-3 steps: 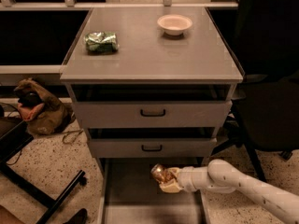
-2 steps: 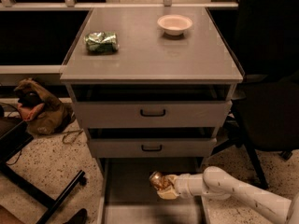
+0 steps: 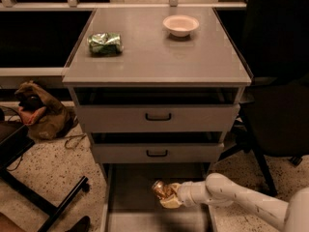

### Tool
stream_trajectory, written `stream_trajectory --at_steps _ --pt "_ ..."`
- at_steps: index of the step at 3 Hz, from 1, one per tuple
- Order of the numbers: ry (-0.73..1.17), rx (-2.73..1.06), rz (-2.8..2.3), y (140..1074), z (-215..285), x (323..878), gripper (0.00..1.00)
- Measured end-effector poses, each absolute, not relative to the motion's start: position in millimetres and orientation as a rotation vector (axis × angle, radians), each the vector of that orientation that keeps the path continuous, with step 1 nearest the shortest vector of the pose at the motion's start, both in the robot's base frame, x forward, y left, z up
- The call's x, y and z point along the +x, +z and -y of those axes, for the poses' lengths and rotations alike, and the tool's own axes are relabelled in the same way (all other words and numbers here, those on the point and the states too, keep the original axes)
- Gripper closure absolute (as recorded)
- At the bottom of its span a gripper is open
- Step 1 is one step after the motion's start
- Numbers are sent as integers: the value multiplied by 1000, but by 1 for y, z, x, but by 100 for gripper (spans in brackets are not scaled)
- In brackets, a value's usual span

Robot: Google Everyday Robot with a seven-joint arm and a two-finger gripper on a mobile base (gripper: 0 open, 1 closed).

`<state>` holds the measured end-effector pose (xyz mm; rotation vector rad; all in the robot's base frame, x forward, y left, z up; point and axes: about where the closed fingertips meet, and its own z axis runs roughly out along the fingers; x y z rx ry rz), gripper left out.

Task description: Place orange can into bottom drawer

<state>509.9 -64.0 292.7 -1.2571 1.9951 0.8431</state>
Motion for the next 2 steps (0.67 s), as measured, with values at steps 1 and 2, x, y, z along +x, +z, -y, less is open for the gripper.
stream_trajectory --at_steps 1,2 --pt "861 -1292 -2092 228 50 514 100" --pt "878 -1332 -2179 162 27 518 100"
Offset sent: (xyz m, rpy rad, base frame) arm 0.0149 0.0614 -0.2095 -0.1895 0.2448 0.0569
